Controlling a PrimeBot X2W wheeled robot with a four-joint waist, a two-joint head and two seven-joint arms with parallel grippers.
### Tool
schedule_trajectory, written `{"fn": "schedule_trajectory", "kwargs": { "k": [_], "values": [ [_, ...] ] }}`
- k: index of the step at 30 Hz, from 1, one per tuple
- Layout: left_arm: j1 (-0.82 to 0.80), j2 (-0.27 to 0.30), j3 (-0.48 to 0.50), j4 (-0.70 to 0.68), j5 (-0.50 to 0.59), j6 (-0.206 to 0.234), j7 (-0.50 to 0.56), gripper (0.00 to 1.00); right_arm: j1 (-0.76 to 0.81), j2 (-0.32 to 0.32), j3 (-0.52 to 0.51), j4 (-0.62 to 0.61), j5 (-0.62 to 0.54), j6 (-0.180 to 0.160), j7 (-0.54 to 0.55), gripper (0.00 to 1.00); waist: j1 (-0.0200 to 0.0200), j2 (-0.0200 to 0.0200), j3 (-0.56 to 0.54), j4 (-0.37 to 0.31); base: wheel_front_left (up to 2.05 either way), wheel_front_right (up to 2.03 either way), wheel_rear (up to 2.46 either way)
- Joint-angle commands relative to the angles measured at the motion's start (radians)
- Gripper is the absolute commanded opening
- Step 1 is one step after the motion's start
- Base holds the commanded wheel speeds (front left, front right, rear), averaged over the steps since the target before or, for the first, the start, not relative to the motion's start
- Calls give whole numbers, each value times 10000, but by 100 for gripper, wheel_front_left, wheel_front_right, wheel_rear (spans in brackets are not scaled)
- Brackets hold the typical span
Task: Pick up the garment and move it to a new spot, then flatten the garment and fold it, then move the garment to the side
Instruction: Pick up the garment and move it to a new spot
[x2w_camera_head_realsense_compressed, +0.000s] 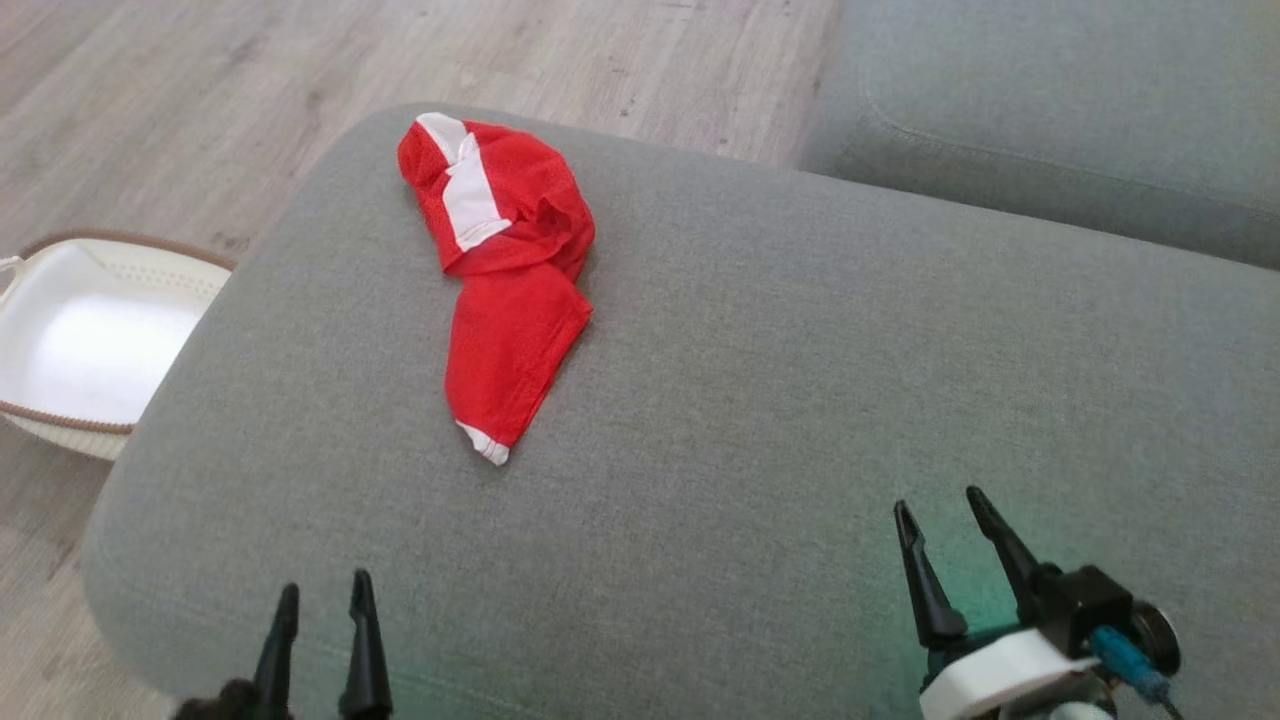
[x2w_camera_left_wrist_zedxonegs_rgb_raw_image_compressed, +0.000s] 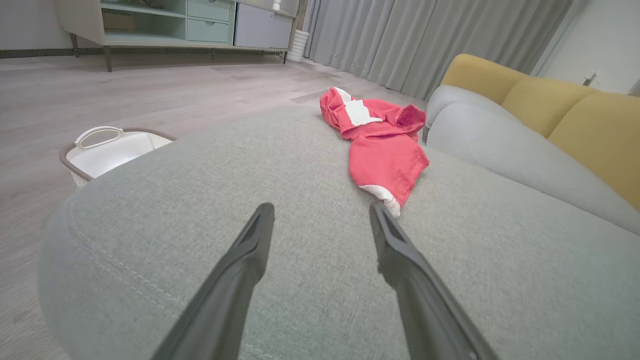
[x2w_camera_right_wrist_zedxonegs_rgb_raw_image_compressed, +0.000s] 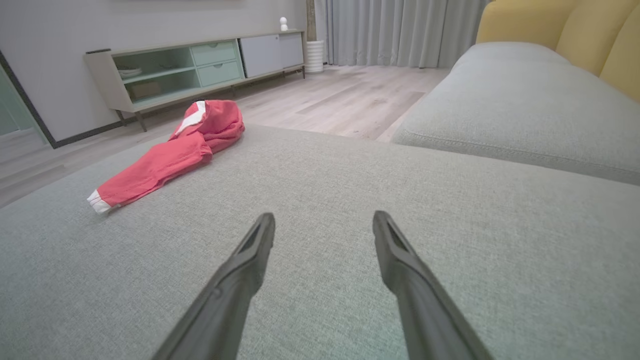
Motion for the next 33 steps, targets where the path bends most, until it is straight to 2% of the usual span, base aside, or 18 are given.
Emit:
{"fn": "schedule_trajectory", "kwargs": {
  "k": [1, 6, 11, 12, 15, 17, 20, 24, 27, 32, 33],
  "values": [
    [-548, -12, 382, -476, -124, 35, -95, 100, -540, -71, 232, -267, -88, -9, -136, 100, 1, -1, 227, -55, 0, 0, 0],
    [-1549, 31, 452, -381, -608, -135, -19, 100, -929, -101, -132, -332, -458, -9, -129, 100, 1, -1, 1208, -405, 0, 0, 0],
    [-3873, 926, -73, -23, -1321, -322, 1207, 100, -1443, -638, -510, -843, -811, -9, 202, 100, 1, -1, 2569, -599, 0, 0, 0],
    [-4925, 1154, -186, 159, -1964, -339, 1855, 100, -1679, -916, -697, -1198, -893, -9, 421, 100, 1, -1, 3164, -659, 0, 0, 0],
    [-6450, 1733, -519, 517, -2350, -346, 2554, 100, -2023, -1318, -886, -1819, -975, -9, 775, 100, 1, -1, 3998, -757, 0, 0, 0],
    [-7412, 1802, -584, 931, -2847, -347, 2923, 100, -2195, -1570, -1014, -2288, -1011, -9, 1043, 100, 1, -1, 4497, -784, 0, 0, 0],
    [-8663, 1948, -674, 1992, -3014, -348, 3312, 100, -2339, -1903, -1093, -3022, -1039, -9, 1461, 100, 1, -1, 5158, -870, 0, 0, 0],
    [-9902, 1679, -893, 3764, -3355, -349, 3909, 100, -2373, -2249, -1125, -3892, -998, -9, 1945, 100, 1, -1, 5758, -1020, 0, 0, 0],
    [-10375, 1532, -1230, 4928, -3603, -349, 4398, 100, -2305, -2393, -1124, -4361, -961, -9, 2214, 100, 1, -1, 5983, -1170, 0, 0, 0],
    [-10751, 1475, -1442, 6084, -3624, -350, 4152, 100, -2225, -2401, -1128, -4738, -880, -9, 2437, 100, 1, -1, 6071, -1375, 0, 0, 0],
    [-10807, 1430, -1526, 6299, -3657, -350, 4126, 92, -2212, -2374, -1154, -4784, -868, -9, 2453, 100, 1, -1, 6044, -1409, 0, 0, 0]
  ]
}}
